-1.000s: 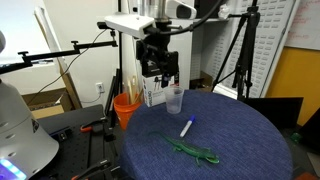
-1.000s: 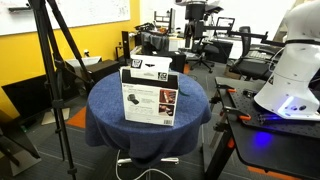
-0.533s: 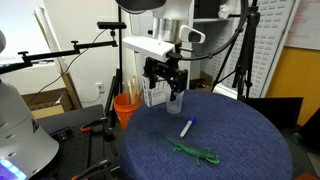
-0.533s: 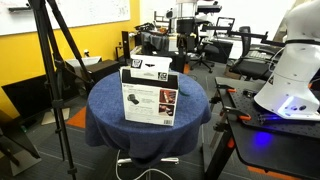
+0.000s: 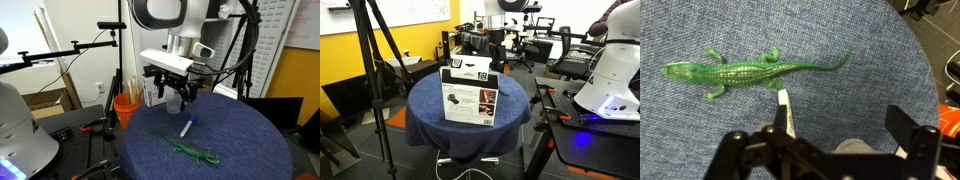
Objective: Put the marker in the cup
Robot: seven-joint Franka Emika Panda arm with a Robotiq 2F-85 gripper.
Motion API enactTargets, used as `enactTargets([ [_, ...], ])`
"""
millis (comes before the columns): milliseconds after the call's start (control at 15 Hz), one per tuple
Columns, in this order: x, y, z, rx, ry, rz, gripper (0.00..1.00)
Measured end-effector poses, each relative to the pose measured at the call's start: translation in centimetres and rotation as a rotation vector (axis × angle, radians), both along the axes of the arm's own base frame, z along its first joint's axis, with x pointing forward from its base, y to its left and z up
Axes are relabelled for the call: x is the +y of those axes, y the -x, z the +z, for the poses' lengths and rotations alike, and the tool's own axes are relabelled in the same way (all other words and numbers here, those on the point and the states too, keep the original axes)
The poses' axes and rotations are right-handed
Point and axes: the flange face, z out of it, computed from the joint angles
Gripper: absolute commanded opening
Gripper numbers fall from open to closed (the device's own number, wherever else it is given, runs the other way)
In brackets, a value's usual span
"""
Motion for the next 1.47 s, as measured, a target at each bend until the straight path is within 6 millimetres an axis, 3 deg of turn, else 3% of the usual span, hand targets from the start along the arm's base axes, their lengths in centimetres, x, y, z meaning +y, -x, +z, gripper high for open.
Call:
enactTargets([
  [333, -1.4, -2.2, -3.4, 0.043, 0.012, 0.029, 1.00],
  [733, -0.5, -4.3, -7.3, 0.082, 0.038, 0.103, 1.00],
  [1333, -0.8, -7.1, -10.9, 0.104, 0.073, 0.110, 1.00],
  [1467, -0.5, -7.6, -11.5, 0.105, 0.073, 0.108, 0.91],
])
